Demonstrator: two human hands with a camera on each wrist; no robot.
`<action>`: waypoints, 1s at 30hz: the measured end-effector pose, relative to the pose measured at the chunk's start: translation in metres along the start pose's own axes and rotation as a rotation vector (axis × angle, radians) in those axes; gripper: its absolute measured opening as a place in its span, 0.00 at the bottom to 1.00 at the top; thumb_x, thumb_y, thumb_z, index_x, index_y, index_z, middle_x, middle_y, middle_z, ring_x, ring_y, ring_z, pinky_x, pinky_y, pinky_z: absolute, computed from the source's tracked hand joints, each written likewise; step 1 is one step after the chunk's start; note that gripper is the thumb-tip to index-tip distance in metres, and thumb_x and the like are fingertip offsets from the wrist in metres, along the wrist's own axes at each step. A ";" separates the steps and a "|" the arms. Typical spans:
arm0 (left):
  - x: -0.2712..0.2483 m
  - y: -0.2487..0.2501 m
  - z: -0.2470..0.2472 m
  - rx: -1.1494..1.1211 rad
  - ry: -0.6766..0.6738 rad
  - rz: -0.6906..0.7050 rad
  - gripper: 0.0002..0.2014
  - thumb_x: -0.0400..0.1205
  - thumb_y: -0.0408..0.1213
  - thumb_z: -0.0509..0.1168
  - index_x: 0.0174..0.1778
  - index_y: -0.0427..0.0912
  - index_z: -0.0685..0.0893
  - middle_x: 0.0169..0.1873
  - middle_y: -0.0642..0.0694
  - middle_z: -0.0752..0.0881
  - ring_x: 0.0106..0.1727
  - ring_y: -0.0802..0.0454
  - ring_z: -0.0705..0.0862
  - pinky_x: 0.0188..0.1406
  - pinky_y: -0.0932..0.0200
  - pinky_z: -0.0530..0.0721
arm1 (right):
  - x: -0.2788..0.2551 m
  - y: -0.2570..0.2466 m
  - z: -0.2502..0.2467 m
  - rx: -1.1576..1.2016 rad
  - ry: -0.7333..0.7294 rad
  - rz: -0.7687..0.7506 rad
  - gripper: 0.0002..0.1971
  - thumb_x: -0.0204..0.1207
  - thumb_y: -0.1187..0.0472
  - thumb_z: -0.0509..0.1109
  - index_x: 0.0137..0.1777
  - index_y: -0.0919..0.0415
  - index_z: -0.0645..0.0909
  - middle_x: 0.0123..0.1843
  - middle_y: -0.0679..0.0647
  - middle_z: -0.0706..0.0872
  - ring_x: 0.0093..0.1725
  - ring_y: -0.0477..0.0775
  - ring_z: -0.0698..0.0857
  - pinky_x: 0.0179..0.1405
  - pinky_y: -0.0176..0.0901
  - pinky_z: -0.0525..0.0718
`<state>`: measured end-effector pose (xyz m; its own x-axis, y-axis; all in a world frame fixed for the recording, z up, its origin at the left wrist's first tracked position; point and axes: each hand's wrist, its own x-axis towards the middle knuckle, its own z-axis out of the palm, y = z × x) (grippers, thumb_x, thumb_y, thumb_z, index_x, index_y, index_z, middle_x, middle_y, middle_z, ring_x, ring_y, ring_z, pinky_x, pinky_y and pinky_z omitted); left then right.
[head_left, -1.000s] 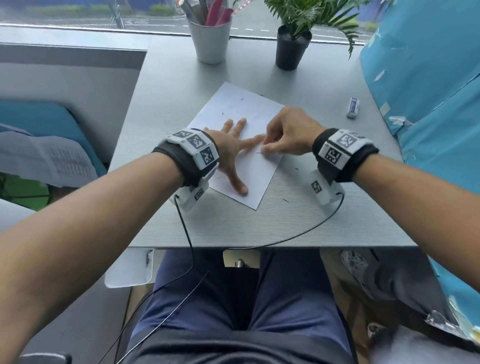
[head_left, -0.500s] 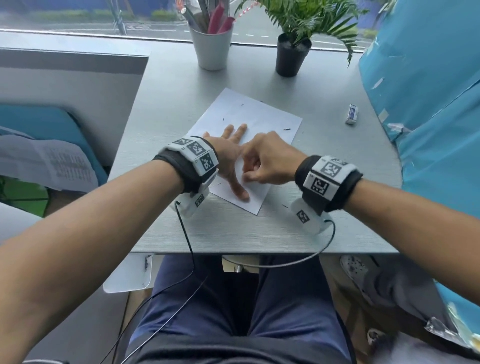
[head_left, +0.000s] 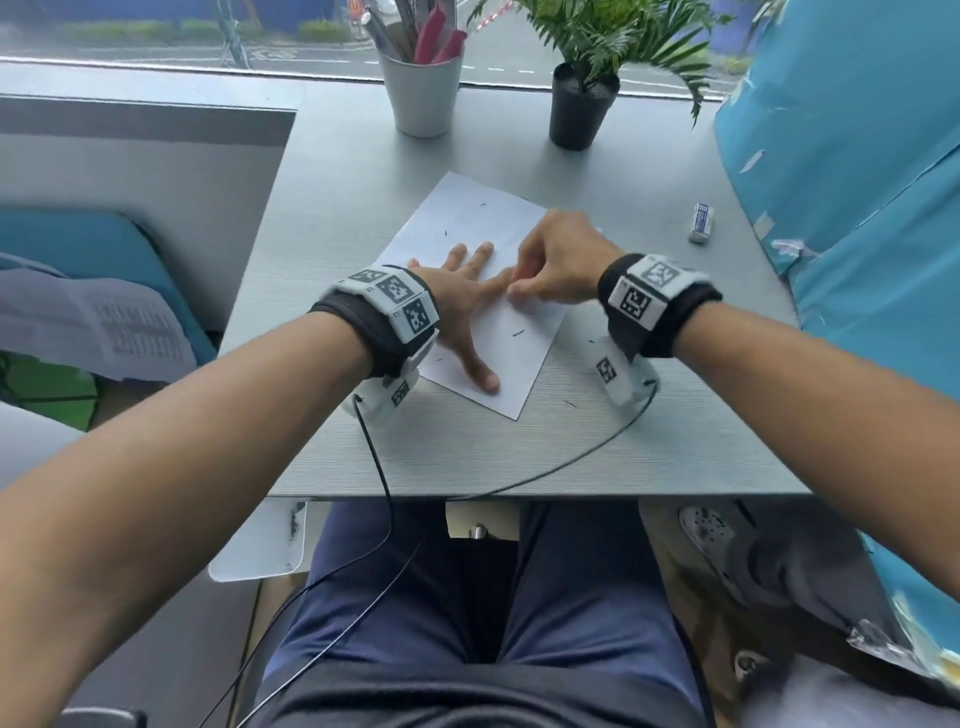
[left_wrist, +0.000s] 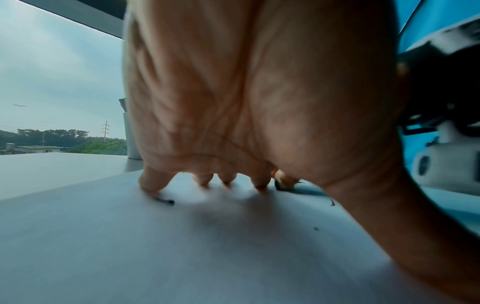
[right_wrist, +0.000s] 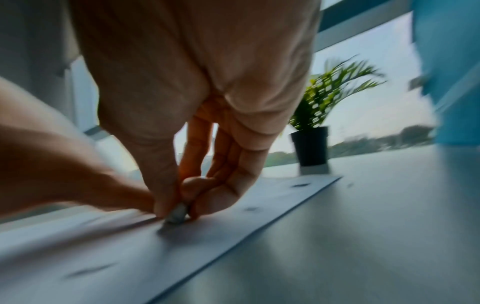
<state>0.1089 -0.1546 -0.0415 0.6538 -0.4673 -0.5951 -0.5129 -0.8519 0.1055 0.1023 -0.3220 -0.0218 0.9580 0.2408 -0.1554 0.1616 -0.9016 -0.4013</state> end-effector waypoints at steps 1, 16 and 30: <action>-0.001 0.000 -0.001 0.002 0.004 -0.003 0.75 0.54 0.73 0.79 0.83 0.65 0.28 0.84 0.51 0.25 0.85 0.44 0.28 0.79 0.20 0.44 | 0.003 0.001 0.000 -0.007 0.024 0.009 0.03 0.65 0.58 0.80 0.35 0.56 0.90 0.32 0.52 0.88 0.32 0.45 0.82 0.29 0.31 0.74; -0.001 -0.017 0.004 -0.008 0.025 0.107 0.65 0.64 0.76 0.69 0.85 0.64 0.31 0.84 0.51 0.26 0.85 0.45 0.27 0.81 0.25 0.36 | 0.012 0.040 -0.010 0.041 -0.015 0.181 0.07 0.70 0.56 0.79 0.44 0.57 0.88 0.39 0.50 0.89 0.34 0.44 0.85 0.31 0.34 0.76; -0.043 0.034 0.048 0.149 0.123 0.494 0.39 0.86 0.66 0.44 0.88 0.52 0.37 0.87 0.52 0.35 0.87 0.51 0.35 0.83 0.45 0.33 | 0.013 0.044 -0.004 0.066 -0.004 0.133 0.05 0.71 0.60 0.77 0.42 0.59 0.86 0.33 0.46 0.82 0.31 0.41 0.79 0.29 0.33 0.73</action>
<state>0.0365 -0.1523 -0.0502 0.3703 -0.8364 -0.4042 -0.8440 -0.4846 0.2296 0.1224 -0.3604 -0.0378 0.9690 0.1221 -0.2149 0.0169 -0.9002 -0.4352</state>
